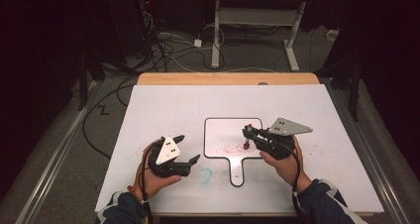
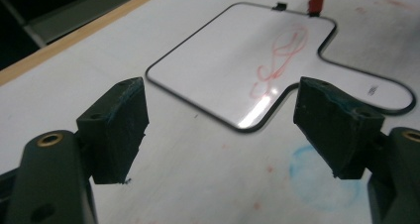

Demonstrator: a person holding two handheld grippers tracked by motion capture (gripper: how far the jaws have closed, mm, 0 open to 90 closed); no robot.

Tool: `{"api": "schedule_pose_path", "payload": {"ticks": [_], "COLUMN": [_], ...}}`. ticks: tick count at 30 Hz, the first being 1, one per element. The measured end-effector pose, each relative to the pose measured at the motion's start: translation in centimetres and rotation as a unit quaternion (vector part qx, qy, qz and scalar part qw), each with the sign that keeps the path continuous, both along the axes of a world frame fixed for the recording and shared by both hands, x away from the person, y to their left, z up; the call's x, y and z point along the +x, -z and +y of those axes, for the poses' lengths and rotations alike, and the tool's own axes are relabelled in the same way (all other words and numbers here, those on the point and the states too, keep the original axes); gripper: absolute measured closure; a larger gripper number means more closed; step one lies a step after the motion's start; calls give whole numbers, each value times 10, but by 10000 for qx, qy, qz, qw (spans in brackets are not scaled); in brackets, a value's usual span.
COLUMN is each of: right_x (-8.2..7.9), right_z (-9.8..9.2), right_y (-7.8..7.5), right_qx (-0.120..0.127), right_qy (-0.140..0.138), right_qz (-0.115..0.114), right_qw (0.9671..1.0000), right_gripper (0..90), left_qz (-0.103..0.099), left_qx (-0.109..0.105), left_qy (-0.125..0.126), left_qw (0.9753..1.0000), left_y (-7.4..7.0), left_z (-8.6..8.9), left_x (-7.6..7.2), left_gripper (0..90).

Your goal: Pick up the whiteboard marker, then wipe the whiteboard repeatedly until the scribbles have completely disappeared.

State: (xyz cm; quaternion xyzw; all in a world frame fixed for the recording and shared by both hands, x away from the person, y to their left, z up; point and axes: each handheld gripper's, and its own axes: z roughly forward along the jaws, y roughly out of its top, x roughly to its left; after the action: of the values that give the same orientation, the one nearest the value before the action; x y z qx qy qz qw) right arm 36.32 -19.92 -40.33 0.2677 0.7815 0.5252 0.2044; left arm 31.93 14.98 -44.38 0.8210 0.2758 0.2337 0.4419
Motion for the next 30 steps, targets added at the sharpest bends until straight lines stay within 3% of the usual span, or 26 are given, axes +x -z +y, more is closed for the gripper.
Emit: {"api": "schedule_pose_path", "payload": {"ticks": [10,15,30], "right_x": [3,4,13], "right_z": [2,5,25], "right_y": [2,3,7], "right_qx": [-56,-85,-26], "right_qy": [-80,-124,-432], "right_qz": [34,56,69], "right_qw": [9999,9999,9990], "right_gripper": [818,818,818], "left_qz": [157,246,353], "left_qx": [229,392,462], "left_qy": [-273,-246,-244], "left_qw": [9992,9986,9980], "left_y": [14,20,23], "left_z": [25,27,28], "left_x": [-13,-16,-18], "left_gripper": [207,207,202]}}
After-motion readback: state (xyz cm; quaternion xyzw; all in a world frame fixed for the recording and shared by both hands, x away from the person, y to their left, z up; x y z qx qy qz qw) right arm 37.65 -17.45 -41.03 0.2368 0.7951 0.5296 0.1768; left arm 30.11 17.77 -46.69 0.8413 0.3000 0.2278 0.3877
